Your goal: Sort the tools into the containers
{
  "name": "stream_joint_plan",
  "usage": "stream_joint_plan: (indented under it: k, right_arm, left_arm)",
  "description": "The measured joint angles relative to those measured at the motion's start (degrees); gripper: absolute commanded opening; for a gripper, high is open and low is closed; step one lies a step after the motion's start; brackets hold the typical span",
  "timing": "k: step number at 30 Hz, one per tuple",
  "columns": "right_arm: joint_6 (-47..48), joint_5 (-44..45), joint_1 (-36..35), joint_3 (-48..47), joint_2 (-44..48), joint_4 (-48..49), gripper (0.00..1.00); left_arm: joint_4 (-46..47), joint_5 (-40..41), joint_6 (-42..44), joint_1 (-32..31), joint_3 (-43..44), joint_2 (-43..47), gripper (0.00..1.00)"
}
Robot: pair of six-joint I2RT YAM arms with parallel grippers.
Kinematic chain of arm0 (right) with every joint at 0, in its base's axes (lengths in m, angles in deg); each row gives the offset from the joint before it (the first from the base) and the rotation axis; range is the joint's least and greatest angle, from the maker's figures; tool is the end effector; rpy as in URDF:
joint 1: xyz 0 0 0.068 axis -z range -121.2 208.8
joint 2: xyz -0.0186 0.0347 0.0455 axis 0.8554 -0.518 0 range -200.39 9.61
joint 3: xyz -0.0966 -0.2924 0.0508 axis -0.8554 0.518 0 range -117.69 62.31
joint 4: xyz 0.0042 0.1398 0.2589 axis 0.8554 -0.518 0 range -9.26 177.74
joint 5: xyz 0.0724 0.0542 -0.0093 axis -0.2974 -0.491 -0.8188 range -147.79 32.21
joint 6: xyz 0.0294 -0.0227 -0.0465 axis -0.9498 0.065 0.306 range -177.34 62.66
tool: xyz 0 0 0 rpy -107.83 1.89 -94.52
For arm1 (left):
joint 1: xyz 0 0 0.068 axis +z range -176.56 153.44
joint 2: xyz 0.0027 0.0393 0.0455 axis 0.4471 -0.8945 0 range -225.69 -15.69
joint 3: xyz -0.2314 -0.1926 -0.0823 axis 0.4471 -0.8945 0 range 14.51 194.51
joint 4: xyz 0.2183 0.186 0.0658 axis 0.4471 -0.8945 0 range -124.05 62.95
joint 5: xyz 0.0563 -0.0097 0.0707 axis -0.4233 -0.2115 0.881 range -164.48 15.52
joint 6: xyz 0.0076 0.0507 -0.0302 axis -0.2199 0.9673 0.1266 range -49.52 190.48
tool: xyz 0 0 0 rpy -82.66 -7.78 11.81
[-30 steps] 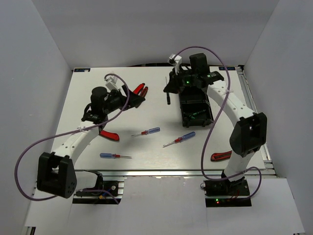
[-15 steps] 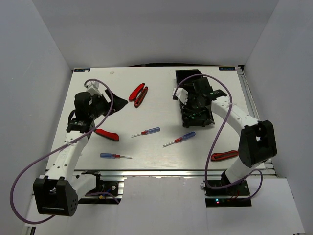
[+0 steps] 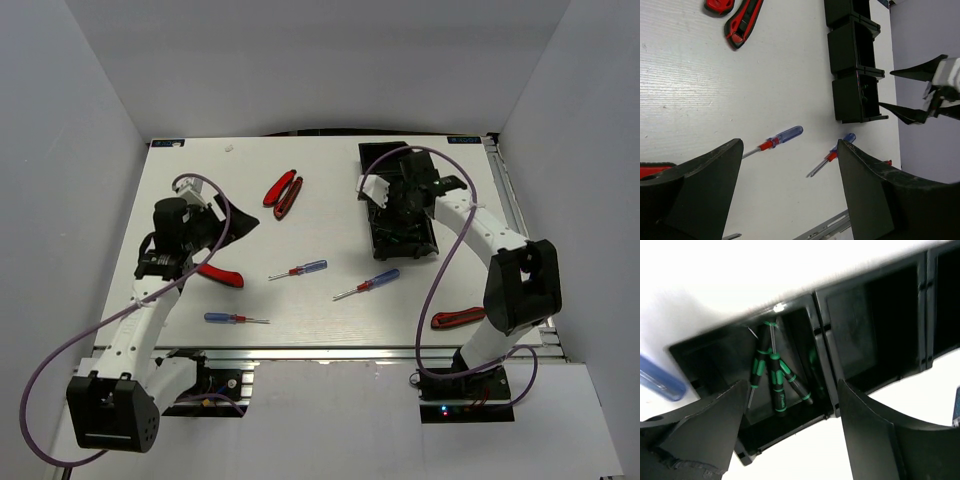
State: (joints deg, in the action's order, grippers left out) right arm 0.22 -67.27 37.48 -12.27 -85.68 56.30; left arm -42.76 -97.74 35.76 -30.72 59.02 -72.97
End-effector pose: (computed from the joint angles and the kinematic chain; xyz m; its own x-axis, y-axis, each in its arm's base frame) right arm 0.3726 0.1532 0.2815 -0.0124 -0.8984 -0.4390 -0.8636 0.2309 -0.4481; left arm 0.2398 -0.0347 0.3120 -0.6259 -0.4792 -0.6153 0.0686 0.7521 -0.6555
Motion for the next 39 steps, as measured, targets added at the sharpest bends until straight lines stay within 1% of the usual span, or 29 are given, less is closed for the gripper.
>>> stream_joint_plan:
  k: [3,6,8,10,14,16,19,21,24,26,31,39]
  right_arm:
    - [1.6,-5.7,0.5,-4.3,0.1,-4.6,0.81]
    - [6.2,-14.6,0.9,-7.1,1.8,-10.3,0.82]
    - [10.4,-21.3,1.0,-7.1,3.5,-14.8,0.84]
    - [15.1,-25.6,0.6,-6.3,5.9,-18.0,0.84]
    - [24.3,-30.4,-1.9,-3.9,7.3,-24.9,0.84]
    - [26.7,-30.5,-4.2,-1.9,7.3,-26.3,0.83]
    - [26.8,-27.7,-8.9,2.2,6.6,-25.3,0.78]
    - [25.7,-25.3,-11.9,4.6,5.1,-24.3,0.77]
    - [23.4,-21.5,-14.2,6.4,1.6,-21.2,0.74]
    - [21.6,-19.1,-14.7,7.0,-0.3,-19.0,0.72]
    - [17.9,-14.1,-15.1,7.0,-3.4,-14.5,0.65]
    - [16.3,-9.0,-15.5,11.1,-4.9,-10.2,0.61]
  left_arm:
    - [-0.8,0.4,0.0,0.0,-0.3,1.0,0.87]
    - [-1.6,0.4,0.0,0.1,-0.7,1.8,0.87]
    - [-2.6,0.6,0.0,0.2,-1.0,2.4,0.87]
    - [-3.7,0.9,0.0,0.2,-1.2,3.2,0.87]
    - [-5.0,1.8,-0.8,0.3,-3.0,5.6,0.87]
    - [-5.6,2.1,-1.7,0.3,-4.1,6.5,0.87]
    - [-6.3,2.7,-3.3,0.3,-5.6,7.3,0.87]
    - [-6.8,2.9,-4.2,0.3,-6.3,7.4,0.87]
    - [-7.7,3.3,-5.1,0.3,-6.7,7.5,0.87]
    - [-8.0,3.6,-5.4,0.3,-6.7,8.0,0.87]
    - [-9.1,4.6,-5.8,0.3,-6.6,9.9,0.88]
    - [-10.8,5.3,-6.3,0.3,-6.9,11.7,0.87]
